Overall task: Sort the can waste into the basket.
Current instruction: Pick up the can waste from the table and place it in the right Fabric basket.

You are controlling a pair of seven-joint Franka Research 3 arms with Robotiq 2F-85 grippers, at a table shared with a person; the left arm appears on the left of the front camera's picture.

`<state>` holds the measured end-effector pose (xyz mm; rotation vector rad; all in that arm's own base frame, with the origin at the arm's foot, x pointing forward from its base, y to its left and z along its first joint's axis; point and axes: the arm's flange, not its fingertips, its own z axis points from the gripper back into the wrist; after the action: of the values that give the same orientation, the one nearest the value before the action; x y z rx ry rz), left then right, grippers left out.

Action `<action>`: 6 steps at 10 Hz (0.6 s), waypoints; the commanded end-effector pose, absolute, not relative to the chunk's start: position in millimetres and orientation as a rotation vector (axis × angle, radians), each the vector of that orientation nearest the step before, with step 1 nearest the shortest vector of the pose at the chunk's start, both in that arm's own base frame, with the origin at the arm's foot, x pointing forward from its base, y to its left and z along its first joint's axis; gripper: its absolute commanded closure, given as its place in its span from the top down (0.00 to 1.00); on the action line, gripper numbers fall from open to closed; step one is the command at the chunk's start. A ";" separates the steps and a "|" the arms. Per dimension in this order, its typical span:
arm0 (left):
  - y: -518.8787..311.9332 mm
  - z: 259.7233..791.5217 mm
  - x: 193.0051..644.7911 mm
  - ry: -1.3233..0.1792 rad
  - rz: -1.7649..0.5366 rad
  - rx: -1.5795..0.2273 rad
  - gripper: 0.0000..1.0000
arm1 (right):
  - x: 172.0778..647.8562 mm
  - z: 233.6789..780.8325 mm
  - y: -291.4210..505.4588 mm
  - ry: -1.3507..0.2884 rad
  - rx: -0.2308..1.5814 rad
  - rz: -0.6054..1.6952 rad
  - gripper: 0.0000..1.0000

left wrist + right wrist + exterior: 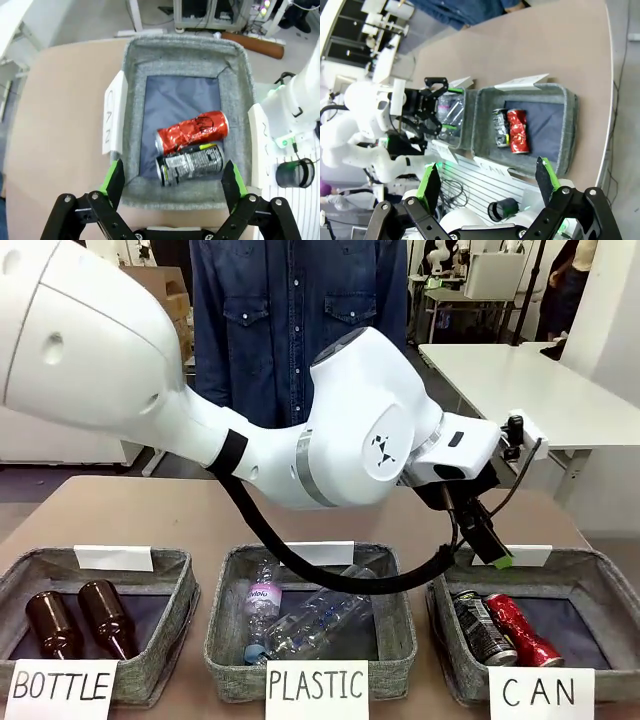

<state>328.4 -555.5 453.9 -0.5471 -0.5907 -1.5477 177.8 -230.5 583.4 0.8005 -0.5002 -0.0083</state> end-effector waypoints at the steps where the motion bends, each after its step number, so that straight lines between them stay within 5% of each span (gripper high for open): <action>1: -509.0 484.9 341.3 -0.457 -1.463 -0.557 1.00 | 188.9 587.8 -218.6 -0.480 0.787 0.058 1.00; 6: -227.7 540.7 385.8 -0.455 -0.847 -0.520 1.00 | 300.6 624.7 -82.5 -0.470 0.843 0.381 1.00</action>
<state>398.6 -276.5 549.9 -0.5710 -0.5079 -0.9617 277.3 -97.7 615.6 0.8045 -0.4364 0.3277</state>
